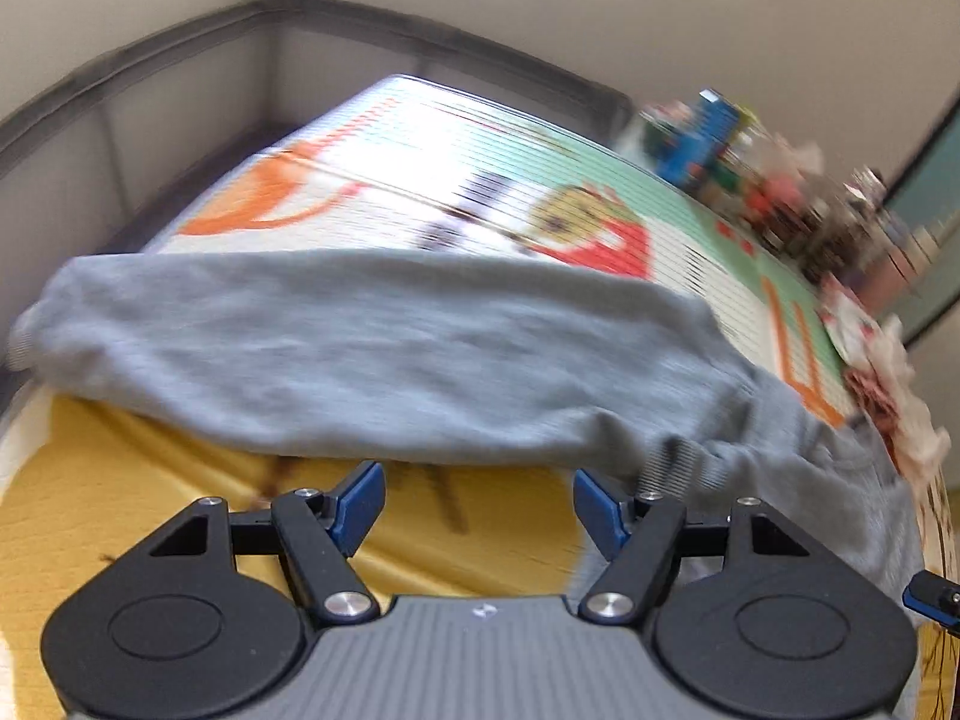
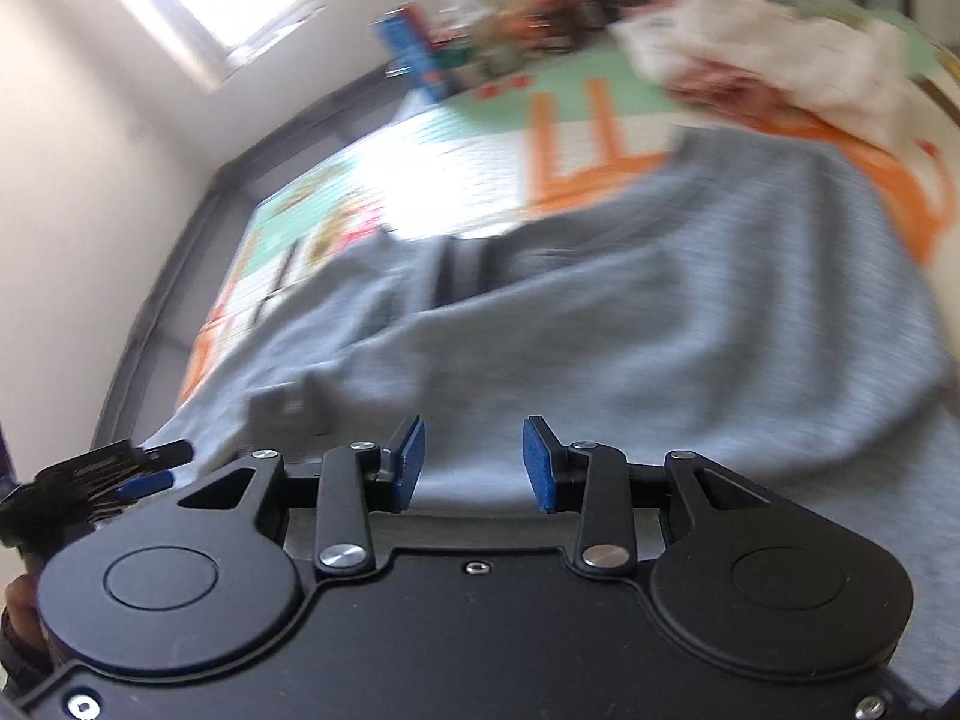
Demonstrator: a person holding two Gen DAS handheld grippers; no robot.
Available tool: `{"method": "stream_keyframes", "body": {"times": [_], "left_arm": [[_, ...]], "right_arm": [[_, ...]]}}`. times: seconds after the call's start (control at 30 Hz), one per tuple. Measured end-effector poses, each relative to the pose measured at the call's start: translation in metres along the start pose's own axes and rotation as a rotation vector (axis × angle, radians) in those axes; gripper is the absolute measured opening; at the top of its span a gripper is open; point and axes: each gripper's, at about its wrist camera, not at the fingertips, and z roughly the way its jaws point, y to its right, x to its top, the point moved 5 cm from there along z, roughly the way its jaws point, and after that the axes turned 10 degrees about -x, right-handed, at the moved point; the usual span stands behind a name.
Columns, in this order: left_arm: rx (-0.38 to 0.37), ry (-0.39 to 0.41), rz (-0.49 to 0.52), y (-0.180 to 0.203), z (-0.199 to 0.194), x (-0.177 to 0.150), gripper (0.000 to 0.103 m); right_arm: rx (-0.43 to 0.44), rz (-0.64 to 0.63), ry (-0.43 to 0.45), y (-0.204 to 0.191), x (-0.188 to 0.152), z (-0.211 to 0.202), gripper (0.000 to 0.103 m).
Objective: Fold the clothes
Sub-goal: 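Move the left gripper to the ribbed cuff of the other sleeve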
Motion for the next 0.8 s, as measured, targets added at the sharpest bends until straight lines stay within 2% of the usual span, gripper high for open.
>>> {"method": "stream_keyframes", "body": {"times": [0.23, 0.47, 0.63, 0.73, 0.8], "left_arm": [[0.074, 0.059, -0.091, -0.082, -0.028, 0.015, 0.072], [0.135, 0.1, -0.14, -0.145, -0.049, 0.026, 0.073], [0.172, 0.114, -0.156, -0.187, -0.053, 0.03, 0.073], [0.172, 0.129, -0.162, -0.208, -0.055, 0.035, 0.073], [0.168, 0.14, -0.165, -0.221, -0.055, 0.039, 0.073]], "right_arm": [[0.046, -0.138, -0.011, -0.102, 0.004, 0.027, 0.034], [0.06, -0.214, -0.036, -0.179, 0.003, 0.068, 0.034], [0.038, -0.245, -0.022, -0.207, 0.002, 0.092, 0.033], [0.019, -0.232, -0.004, -0.211, 0.005, 0.104, 0.026], [0.017, -0.208, -0.003, -0.208, 0.007, 0.111, 0.014]]}}
